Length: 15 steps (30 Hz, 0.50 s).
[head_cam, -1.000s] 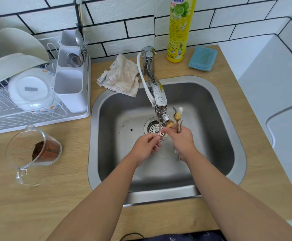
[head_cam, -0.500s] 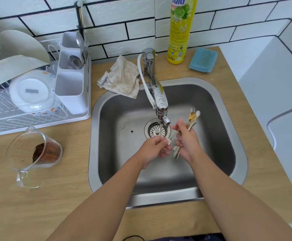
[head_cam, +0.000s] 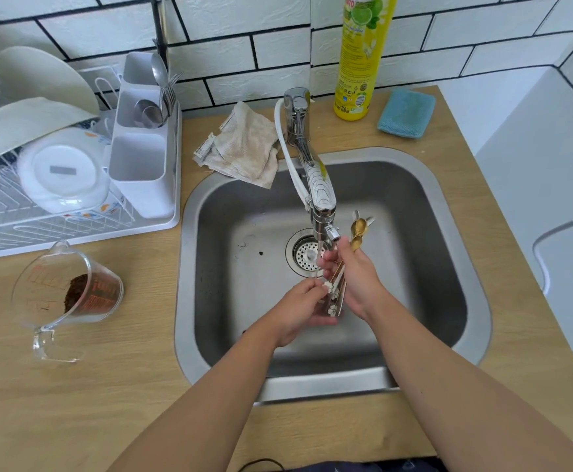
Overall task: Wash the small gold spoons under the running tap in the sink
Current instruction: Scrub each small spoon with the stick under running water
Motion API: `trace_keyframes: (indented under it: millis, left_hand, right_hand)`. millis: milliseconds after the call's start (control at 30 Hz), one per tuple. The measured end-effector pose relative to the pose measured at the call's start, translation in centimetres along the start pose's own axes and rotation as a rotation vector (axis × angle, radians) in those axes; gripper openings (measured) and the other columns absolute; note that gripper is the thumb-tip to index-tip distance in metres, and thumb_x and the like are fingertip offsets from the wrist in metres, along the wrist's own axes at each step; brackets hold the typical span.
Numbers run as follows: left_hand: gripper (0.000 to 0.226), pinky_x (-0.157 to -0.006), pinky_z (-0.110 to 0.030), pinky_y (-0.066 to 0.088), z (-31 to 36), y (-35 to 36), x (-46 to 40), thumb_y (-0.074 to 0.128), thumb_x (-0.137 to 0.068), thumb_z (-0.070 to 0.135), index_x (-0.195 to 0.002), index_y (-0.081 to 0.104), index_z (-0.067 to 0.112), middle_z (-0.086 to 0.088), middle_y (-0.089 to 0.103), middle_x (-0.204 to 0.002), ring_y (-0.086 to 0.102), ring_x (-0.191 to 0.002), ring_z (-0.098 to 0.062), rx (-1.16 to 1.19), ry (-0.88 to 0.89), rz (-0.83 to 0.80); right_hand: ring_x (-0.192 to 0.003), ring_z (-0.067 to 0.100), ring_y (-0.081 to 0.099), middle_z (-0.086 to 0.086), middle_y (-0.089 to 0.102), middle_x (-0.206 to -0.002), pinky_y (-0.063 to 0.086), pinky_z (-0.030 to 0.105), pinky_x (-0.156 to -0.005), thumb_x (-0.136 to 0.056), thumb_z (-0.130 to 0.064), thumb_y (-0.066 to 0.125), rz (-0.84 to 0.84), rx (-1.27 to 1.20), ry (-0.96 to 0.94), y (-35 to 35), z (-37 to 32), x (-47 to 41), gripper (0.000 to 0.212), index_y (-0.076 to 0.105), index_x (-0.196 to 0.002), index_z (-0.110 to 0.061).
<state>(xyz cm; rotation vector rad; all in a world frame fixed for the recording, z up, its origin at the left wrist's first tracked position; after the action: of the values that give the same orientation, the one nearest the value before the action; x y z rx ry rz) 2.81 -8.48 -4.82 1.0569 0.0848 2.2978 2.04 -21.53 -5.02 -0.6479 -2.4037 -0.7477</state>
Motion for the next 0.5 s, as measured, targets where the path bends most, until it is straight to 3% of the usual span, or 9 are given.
trace_keyframes:
  millis: [67,133,233,300,367,433,500]
  left_hand:
    - [0.013,-0.071,-0.035,0.058,0.0,0.0,0.3,0.048,-0.104,0.023,-0.105,0.056,0.013,-0.008,0.069,-0.095,0.069,-0.083,-0.023,0.076,-0.027,-0.026]
    - [0.021,-0.071,-0.036,0.057,-0.1,-0.2,0.5,0.054,-0.102,0.034,-0.111,0.049,0.016,-0.008,0.066,-0.098,0.067,-0.082,-0.021,0.092,-0.033,-0.034]
    - [0.036,-0.072,-0.038,0.058,-0.2,-0.7,0.6,0.058,-0.098,0.043,-0.116,0.038,0.02,-0.008,0.067,-0.094,0.069,-0.078,-0.024,-0.044,-0.04,-0.047]
    - [0.034,-0.073,-0.035,0.059,-0.3,-0.8,0.7,0.055,-0.099,0.045,-0.119,0.048,0.019,-0.008,0.066,-0.094,0.07,-0.079,-0.023,-0.164,-0.042,-0.087]
    - [0.031,-0.072,-0.031,0.058,-0.3,-0.9,0.8,0.051,-0.102,0.04,-0.112,0.058,0.012,-0.011,0.065,-0.098,0.069,-0.081,-0.021,-0.196,-0.022,-0.111]
    - [0.027,-0.074,-0.028,0.056,-0.1,-1.0,0.9,0.051,-0.103,0.033,-0.102,0.064,0.009,-0.012,0.068,-0.1,0.069,-0.085,-0.019,-0.157,0.006,-0.122]
    - [0.023,-0.072,-0.029,0.055,0.1,-1.1,1.2,0.047,-0.105,0.028,-0.1,0.062,0.011,-0.012,0.068,-0.096,0.07,-0.081,-0.021,-0.146,0.02,-0.148]
  right_hand:
    - [-0.058,0.01,0.058,-0.003,0.06,-0.067,0.05,0.027,-0.062,-0.109,-0.039,0.047,-0.014,0.053,-0.011,0.0,0.1,0.0,0.033,0.054,-0.087,-0.015]
    - [-0.061,0.011,0.057,-0.005,0.06,-0.065,0.049,0.028,-0.067,-0.109,-0.042,0.044,-0.019,0.174,-0.037,0.0,0.3,0.0,0.038,0.055,-0.085,-0.015]
    - [-0.089,0.013,0.066,-0.006,0.071,-0.085,0.05,0.029,-0.085,-0.108,-0.049,0.04,-0.068,0.349,-0.015,0.0,0.7,0.2,0.046,0.065,-0.094,-0.013]
    - [-0.111,0.009,0.064,-0.008,0.073,-0.109,0.046,0.028,-0.095,-0.106,-0.056,0.039,-0.15,0.462,0.034,0.1,1.3,0.3,0.051,0.071,-0.104,-0.016]
    - [-0.121,0.004,0.057,-0.011,0.07,-0.123,0.041,0.029,-0.103,-0.103,-0.061,0.04,-0.208,0.528,0.068,0.2,1.5,0.4,0.054,0.071,-0.098,-0.017]
    - [-0.115,0.006,0.06,-0.016,0.072,-0.122,0.046,0.029,-0.096,-0.101,-0.063,0.044,-0.23,0.512,0.112,0.1,1.4,0.4,0.05,0.063,-0.081,-0.021]
    - [-0.085,0.013,0.066,-0.01,0.075,-0.11,0.052,0.028,-0.069,-0.101,-0.062,0.046,-0.261,0.521,0.137,-0.1,1.3,0.6,0.048,0.064,-0.079,-0.024]
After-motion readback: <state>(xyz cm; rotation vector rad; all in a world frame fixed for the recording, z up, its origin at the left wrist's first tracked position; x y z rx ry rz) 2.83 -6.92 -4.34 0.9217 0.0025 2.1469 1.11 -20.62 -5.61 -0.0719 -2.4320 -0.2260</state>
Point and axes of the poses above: each hand's wrist, its own x-axis away from the middle knuckle, its own y-axis out of the palm, z = x × y, the point moved 1 cm from there along -x, towards the middle knuckle
